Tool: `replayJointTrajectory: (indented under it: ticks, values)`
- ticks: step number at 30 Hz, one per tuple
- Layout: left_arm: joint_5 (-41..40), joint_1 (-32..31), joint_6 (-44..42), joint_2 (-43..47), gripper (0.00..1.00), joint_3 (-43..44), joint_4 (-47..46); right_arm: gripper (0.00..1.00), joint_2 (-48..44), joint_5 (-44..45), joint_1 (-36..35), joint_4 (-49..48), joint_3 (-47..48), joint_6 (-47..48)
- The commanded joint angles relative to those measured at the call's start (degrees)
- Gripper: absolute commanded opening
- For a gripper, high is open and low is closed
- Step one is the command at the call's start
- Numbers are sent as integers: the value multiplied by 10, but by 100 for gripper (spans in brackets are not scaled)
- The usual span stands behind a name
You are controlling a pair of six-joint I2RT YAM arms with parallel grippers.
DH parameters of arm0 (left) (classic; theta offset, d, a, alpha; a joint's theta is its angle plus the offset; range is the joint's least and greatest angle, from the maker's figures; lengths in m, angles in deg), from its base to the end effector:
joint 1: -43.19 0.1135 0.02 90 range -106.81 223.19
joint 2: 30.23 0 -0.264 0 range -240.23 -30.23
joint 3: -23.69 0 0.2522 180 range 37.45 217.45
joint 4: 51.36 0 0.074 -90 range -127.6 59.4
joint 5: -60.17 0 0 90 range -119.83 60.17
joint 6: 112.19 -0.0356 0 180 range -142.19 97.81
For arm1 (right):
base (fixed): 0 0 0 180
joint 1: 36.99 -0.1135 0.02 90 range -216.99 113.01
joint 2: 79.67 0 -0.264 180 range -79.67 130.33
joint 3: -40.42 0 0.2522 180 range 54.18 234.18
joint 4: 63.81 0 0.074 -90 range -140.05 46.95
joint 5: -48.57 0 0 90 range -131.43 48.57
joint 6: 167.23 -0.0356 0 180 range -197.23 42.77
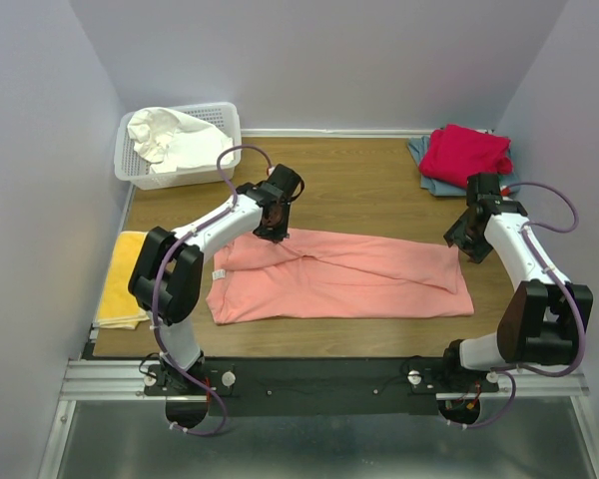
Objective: Fold and stack the t-shirts
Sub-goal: Fold the tshirt
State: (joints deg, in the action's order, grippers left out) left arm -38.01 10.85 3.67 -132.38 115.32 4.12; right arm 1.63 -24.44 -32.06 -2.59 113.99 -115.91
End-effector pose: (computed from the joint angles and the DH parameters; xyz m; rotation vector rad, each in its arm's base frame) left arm 0.3136 -0.1926 0.2257 0.1119 2.7034 -0.1106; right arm 0.2669 -0.0335 0.2397 1.0711 2.4757 -0.2400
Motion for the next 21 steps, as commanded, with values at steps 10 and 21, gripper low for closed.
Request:
replayJointTrajectory:
  ticks: [10, 21]
  values:
    - [5, -2, -2, 5, 0, -24, -25, 63, -29, -3, -3, -5, -6, 11]
    - [15, -47, 30, 99, 0, -94, 10, 63, -17, 3, -3, -5, 2, 13]
